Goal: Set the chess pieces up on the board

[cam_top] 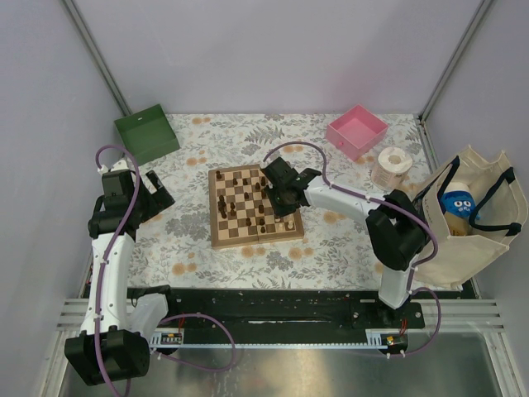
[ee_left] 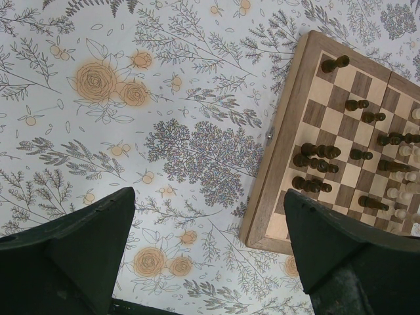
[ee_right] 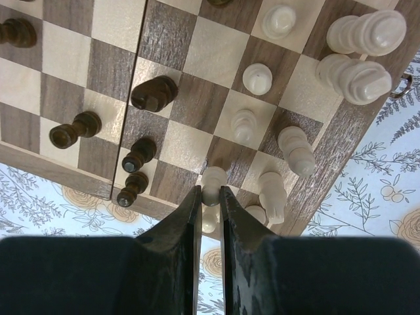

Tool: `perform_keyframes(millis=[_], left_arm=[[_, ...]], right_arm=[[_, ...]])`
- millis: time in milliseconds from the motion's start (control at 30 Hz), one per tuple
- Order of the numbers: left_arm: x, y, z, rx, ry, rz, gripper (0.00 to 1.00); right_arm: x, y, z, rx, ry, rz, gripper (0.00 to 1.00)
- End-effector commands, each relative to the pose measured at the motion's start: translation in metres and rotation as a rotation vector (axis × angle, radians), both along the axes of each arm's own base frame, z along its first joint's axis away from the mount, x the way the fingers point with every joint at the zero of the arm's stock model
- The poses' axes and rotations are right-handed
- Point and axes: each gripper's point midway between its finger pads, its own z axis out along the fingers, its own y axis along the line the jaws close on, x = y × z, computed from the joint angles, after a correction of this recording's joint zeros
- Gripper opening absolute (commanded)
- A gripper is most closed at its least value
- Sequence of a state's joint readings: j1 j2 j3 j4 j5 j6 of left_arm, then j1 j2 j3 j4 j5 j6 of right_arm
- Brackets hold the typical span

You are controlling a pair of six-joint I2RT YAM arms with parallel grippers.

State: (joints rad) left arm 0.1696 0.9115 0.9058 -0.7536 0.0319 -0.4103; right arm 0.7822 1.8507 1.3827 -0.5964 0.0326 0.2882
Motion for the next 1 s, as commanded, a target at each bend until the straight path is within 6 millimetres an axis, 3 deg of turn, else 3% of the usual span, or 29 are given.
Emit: perform_keyframes(millis=[0,567,767,967], left_arm=[[0.006,0.0,0.006,0.005,-0.043,-0.014,0.99],[0.007,0.0,0.007,0.003,-0.044,-0.016,0.99],[0.006,0.0,0.007,0.004,-0.045,-0.016,0.99],[0.007,0.0,0.007,0.004,-0.045,-0.016,0.99]], right_arm=[[0.003,-0.002,-0.008,-0.011,0.011,-0.01,0.16],[0.012,-0.008,-0.018,-0.035,0.004,-0.039,0.18],[0.009,-0.007,-0.019,-0.029,0.012,-0.027,0.23],[0.01,-0.003,-0.007,0.003,0.001,-0.015,0.32]])
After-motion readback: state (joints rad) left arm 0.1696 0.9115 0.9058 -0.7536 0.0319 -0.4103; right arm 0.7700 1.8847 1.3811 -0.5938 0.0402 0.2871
